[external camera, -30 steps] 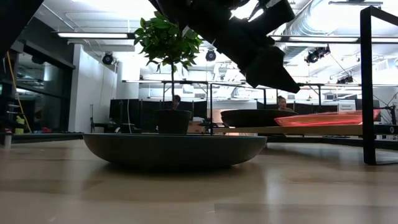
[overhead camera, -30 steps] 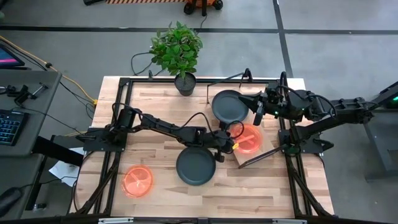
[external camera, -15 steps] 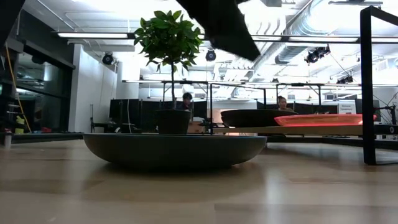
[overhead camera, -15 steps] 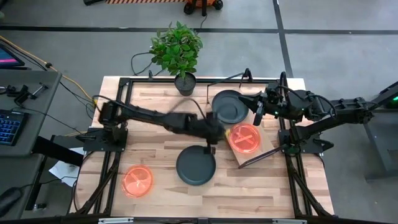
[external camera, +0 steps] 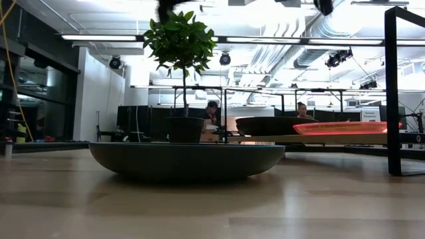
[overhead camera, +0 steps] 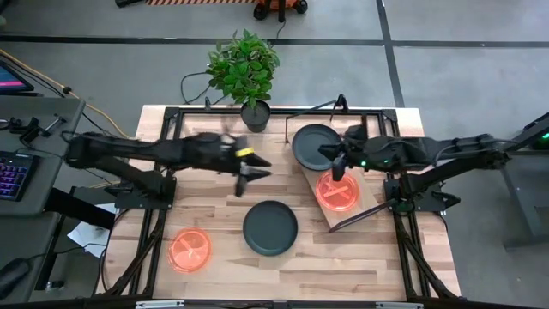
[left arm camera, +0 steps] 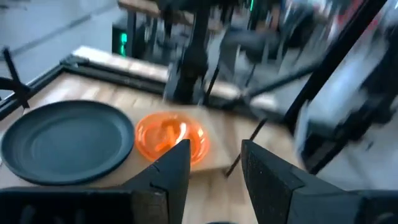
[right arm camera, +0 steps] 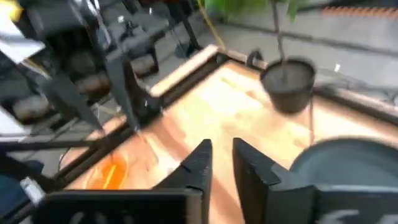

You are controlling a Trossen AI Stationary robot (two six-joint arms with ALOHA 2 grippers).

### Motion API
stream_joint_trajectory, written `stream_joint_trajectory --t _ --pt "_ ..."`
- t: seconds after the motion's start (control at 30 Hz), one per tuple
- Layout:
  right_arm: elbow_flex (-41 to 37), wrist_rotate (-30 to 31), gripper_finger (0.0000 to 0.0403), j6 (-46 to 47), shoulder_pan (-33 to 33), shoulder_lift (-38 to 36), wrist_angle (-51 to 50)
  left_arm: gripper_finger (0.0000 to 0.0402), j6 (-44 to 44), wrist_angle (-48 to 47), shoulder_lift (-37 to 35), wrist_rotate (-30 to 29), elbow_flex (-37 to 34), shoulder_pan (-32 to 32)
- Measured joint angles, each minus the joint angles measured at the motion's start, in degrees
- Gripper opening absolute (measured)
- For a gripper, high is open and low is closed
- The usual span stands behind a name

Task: Place and stack plates onto a shelf
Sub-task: Stack the top orange plate on top of the orange plate on the shelf

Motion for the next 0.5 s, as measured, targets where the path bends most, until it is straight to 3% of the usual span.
stream_joint_trajectory --t 0.13,0.23,0.37,0.5 --pt "0.0 -6.55 0.0096 2.84 -0.63 4.12 3.02 0.013 -4.81 6.35 -10.61 -3.74 -9.25 -1.33" --pt "0.0 -14.88 0.0129 4.46 -1.98 8.59 8.09 0.013 -7.07 7.52 -16.64 -6.78 -13.31 -2.14" --pt "0.0 -27.0 0.0153 7.82 -3.23 16.44 11.47 0.013 -7.66 7.74 -21.51 -9.53 -14.97 -2.26" --pt "0.0 -34.32 0.0156 11.84 -3.67 24.83 10.49 0.013 -7.65 7.65 -23.21 -10.36 -15.08 -2.26"
